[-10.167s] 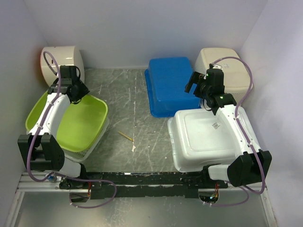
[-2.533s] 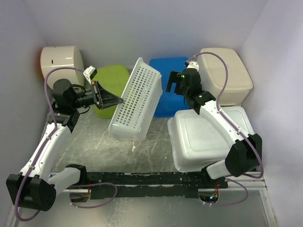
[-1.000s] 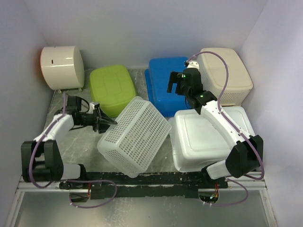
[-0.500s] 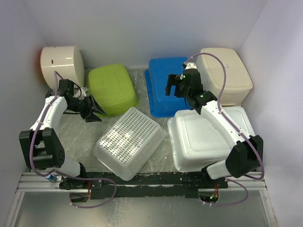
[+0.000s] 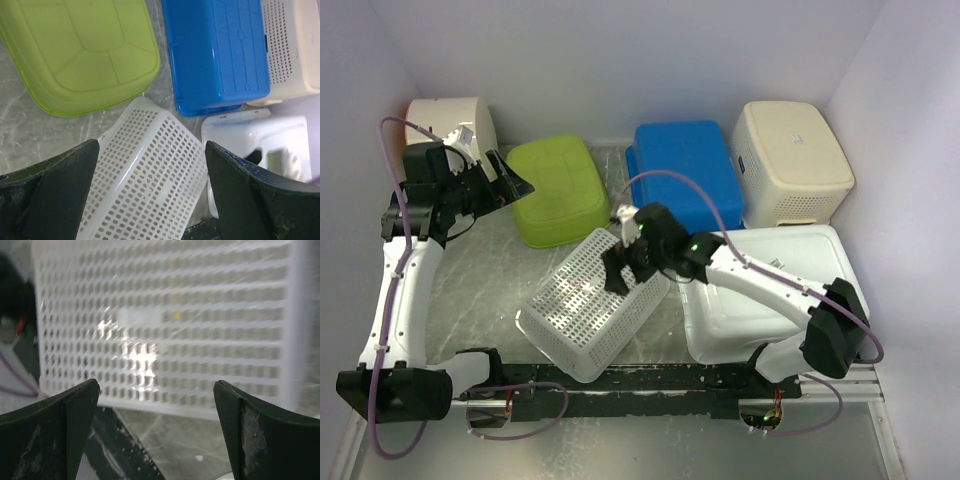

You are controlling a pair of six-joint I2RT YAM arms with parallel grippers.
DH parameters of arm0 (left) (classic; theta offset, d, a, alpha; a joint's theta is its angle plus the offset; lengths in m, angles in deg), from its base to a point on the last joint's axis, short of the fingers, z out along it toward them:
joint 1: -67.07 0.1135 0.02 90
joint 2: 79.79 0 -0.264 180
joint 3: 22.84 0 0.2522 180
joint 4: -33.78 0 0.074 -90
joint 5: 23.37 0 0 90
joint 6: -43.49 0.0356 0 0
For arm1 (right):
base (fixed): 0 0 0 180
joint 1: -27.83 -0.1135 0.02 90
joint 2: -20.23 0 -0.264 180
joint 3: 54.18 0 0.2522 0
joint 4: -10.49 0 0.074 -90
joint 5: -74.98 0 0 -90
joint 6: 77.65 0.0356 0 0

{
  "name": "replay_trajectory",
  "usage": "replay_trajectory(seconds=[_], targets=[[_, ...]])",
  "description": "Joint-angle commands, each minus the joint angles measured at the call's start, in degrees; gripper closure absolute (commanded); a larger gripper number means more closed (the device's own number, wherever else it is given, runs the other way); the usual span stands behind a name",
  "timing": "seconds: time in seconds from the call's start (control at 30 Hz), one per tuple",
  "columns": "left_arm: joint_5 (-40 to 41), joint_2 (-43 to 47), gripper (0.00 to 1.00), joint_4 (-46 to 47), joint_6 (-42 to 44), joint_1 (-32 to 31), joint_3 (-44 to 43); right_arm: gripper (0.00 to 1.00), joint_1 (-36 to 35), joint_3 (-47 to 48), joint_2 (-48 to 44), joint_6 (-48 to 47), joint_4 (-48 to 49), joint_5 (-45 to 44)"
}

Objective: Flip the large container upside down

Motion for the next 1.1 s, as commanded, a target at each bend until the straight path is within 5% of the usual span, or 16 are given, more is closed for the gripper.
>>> replay_trajectory(seconds=[0.0,0.47,0.77,0.93,1.07], targets=[[8.1,1.6,0.02,3.8,1.4,-0.6,-0.7,0.0,-7.9,-3.0,-1.6,-4.0,-4.7,-2.7],[14.3,3.8,0.02,3.5,0.4,-0.6,-1.7,0.0,-25.6,-6.5,-0.7,-1.7,-7.9,-19.2],[15.1,4.7,0.02,3.0,-0.5,-0.6,-2.6,0.0,-26.7,-0.9,8.4,15.5,12.8,-47.3],[16.7,5.7,0.02,3.0,-0.8,-0.6,-4.5,0.0,-26.7,9.1,15.5,20.4,11.6,-49.9],[17.4,6.3,0.02,2.9,0.3,-0.6,-4.4,0.0,-25.3,7.9,12.4,17.1,14.4,-50.5]])
